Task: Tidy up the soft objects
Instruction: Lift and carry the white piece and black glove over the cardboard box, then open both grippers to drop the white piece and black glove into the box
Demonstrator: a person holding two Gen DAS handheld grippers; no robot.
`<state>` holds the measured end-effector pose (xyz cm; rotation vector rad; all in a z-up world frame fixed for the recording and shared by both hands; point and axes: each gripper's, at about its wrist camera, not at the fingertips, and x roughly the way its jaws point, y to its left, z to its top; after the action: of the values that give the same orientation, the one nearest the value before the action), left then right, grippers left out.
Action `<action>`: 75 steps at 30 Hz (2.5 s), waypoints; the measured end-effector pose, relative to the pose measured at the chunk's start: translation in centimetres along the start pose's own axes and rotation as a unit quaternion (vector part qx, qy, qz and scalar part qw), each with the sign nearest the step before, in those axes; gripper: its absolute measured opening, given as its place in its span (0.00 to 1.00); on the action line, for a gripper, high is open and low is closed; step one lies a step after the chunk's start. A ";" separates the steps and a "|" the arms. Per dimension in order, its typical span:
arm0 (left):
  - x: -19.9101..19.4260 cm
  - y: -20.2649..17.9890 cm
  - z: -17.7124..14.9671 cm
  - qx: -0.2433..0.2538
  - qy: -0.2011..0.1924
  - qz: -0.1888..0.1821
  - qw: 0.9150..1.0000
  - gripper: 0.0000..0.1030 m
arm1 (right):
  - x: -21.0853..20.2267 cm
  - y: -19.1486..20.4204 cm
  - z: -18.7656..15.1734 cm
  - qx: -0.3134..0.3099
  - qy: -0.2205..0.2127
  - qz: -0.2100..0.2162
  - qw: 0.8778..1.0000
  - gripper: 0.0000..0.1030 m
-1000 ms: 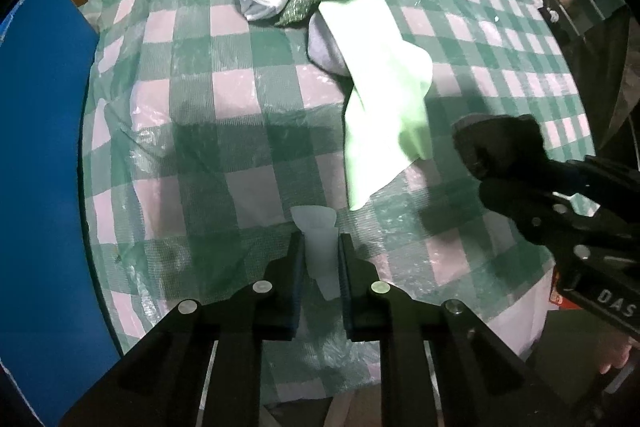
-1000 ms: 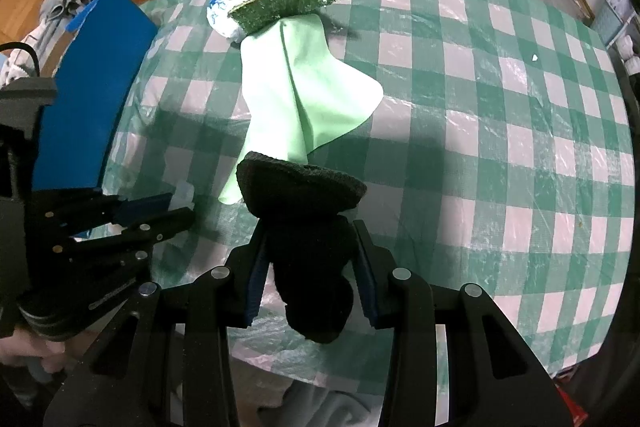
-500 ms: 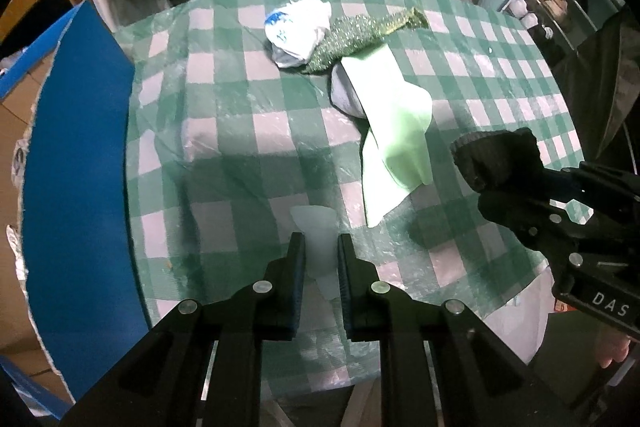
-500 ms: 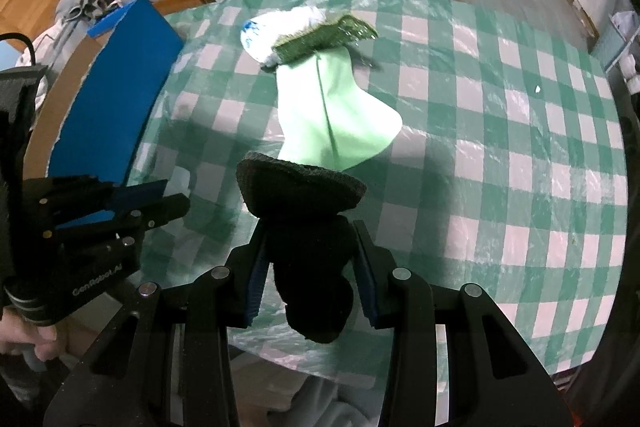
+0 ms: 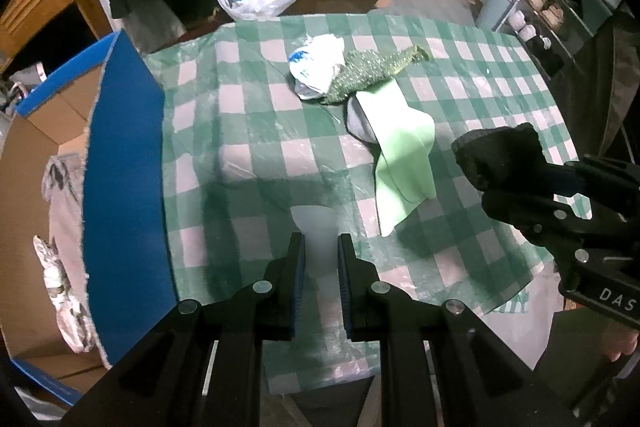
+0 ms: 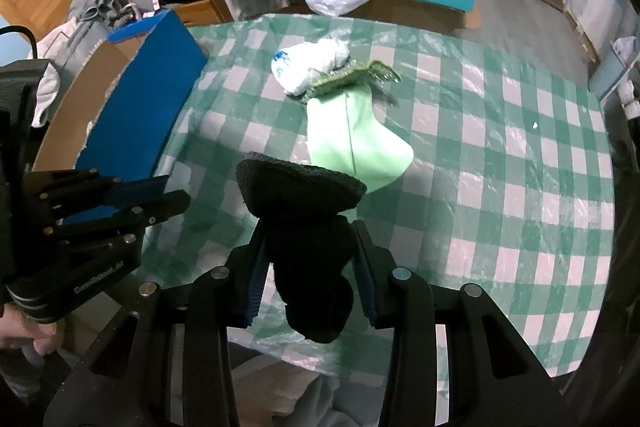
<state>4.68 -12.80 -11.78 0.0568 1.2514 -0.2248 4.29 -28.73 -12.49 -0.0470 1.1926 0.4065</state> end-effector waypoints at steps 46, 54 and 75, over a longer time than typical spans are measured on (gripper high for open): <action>-9.6 9.8 -2.1 -0.056 -0.101 0.020 0.993 0.15 | -3.7 13.1 6.7 -0.086 -0.066 0.033 0.994 0.37; -10.5 13.3 -3.3 -0.078 -0.110 0.034 0.990 0.15 | -3.2 16.6 8.0 -0.108 -0.063 0.041 0.991 0.37; -8.9 21.1 -5.4 -0.144 -0.088 0.060 0.984 0.16 | 2.2 25.0 10.2 -0.157 -0.004 0.056 0.986 0.37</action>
<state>1.25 9.96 -6.74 -0.1341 1.0892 0.0565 5.77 -2.47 -6.22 -0.2506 1.1166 0.6905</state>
